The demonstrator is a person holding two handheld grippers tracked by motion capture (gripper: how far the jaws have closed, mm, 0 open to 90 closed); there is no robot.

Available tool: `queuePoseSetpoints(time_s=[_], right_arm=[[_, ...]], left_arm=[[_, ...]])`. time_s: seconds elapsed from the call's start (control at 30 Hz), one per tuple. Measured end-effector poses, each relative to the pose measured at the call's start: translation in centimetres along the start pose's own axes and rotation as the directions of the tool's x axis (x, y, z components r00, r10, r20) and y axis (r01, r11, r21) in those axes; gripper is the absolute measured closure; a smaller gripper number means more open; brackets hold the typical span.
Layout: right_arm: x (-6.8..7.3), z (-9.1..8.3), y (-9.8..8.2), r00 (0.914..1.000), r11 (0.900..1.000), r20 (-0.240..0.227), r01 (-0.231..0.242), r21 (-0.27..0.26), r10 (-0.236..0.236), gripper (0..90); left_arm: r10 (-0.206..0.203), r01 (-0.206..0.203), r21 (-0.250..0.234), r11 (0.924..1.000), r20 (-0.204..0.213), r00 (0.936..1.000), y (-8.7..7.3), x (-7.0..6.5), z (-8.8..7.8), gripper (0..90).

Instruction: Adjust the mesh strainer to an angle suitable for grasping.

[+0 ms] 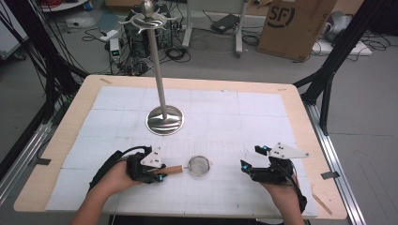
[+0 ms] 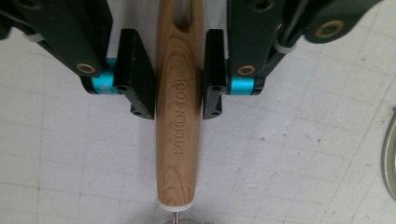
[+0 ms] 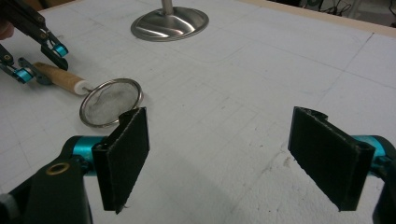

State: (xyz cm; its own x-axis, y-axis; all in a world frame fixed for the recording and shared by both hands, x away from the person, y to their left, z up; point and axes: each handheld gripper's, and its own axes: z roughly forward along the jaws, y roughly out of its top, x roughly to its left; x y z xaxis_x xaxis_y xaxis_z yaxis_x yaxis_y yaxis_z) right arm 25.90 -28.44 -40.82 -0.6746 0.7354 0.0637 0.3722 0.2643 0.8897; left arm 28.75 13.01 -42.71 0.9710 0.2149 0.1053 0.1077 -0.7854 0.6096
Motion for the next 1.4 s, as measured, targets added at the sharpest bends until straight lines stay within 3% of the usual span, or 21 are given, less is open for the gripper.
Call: queuePoseSetpoints(time_s=[0.23, 0.77, 1.17, 1.4], right_arm=[[-0.1, -0.1, 0.0, 1.0, 1.0, 0.001, -0.002, -0.008, 0.002, 19.5], [-0.3, -0.5, 0.2, 1.0, 1.0, 0.003, 0.001, -0.025, -0.001, 19.5], [-0.4, -0.7, 0.2, 1.0, 0.999, 0.005, -0.007, -0.032, 0.007, 19.5], [-0.4, -0.8, 0.2, 1.0, 0.999, 0.003, -0.008, -0.032, 0.008, 19.5]], left_arm=[[0.042, -0.042, 0.015, 0.999, 0.002, 0.9991, 1.7, -0.5, 0.6, 68.9], [0.128, -0.129, 0.029, 0.9912, 0.035, 0.9911, 7.0, -1.3, 4.4, 69.2], [0.171, -0.171, 0.024, 0.9849, 0.01, 0.9852, 11.1, -2.1, 7.6, 69.5], [0.176, -0.176, 0.023, 0.9842, 0.0, 0.9844, 11.8, -2.3, 8.5, 69.1]])
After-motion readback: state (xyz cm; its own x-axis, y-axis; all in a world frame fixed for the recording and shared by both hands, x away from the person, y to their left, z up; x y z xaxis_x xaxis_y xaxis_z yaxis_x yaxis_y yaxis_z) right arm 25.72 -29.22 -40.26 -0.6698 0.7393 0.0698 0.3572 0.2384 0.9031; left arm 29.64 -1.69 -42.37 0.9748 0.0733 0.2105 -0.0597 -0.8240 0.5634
